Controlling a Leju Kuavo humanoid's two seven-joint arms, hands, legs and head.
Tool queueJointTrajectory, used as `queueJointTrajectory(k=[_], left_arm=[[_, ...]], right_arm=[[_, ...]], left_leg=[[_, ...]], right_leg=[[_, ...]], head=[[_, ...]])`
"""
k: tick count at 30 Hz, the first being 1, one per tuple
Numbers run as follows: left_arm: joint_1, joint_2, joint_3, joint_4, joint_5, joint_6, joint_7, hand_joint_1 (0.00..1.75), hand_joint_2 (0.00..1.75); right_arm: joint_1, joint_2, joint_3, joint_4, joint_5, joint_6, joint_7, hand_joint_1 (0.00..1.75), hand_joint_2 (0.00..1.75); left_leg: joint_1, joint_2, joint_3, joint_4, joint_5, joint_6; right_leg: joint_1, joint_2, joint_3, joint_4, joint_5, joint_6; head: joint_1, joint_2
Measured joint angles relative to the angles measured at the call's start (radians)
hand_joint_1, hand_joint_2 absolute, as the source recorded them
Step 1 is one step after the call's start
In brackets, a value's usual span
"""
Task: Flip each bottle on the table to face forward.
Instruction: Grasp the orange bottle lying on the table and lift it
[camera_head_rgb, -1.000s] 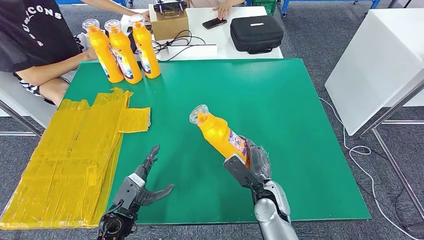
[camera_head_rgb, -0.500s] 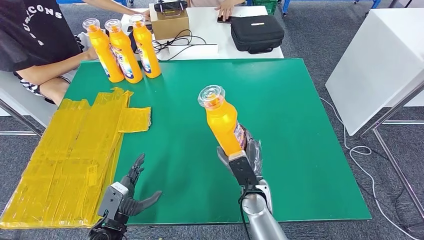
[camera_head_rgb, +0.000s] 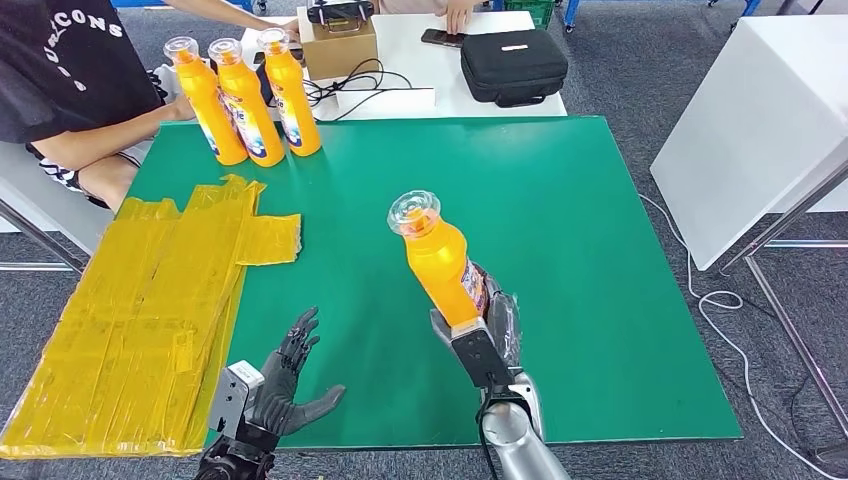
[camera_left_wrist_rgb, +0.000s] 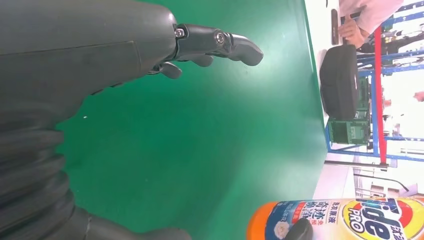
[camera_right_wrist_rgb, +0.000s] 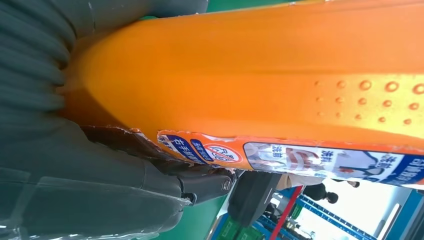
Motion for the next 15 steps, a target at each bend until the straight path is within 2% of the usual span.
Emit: queueJointTrajectory(k=[7,11,15], left_arm=[[-0.001,-0.002,-0.005,-0.005,0.021,-0.011,0.003,0.0,1.75],[-0.014,-0.009,-0.026,-0.017,0.136,-0.057,0.033,0.0,1.75],[-0.037,-0.018,-0.075,-0.047,0.22,-0.059,0.07,0.0,1.75]], right_arm=[[0.001,-0.009,0.011,-0.002,0.001,-0.002,0.003,1.75,1.75],[0.009,-0.018,0.026,-0.015,0.024,-0.011,0.021,1.75,1.75],[0.04,-0.032,0.063,-0.043,0.054,-0.018,0.033,1.75,1.75]], left_leg=[[0.0,0.0,0.0,0.0,0.0,0.0],[0.0,0.0,0.0,0.0,0.0,0.0],[0.0,0.0,0.0,0.0,0.0,0.0]], right_leg=[[0.0,0.0,0.0,0.0,0.0,0.0],[0.0,0.0,0.0,0.0,0.0,0.0],[0.0,0.0,0.0,0.0,0.0,0.0]], head=[[0.0,0.0],[0.0,0.0],[0.0,0.0]])
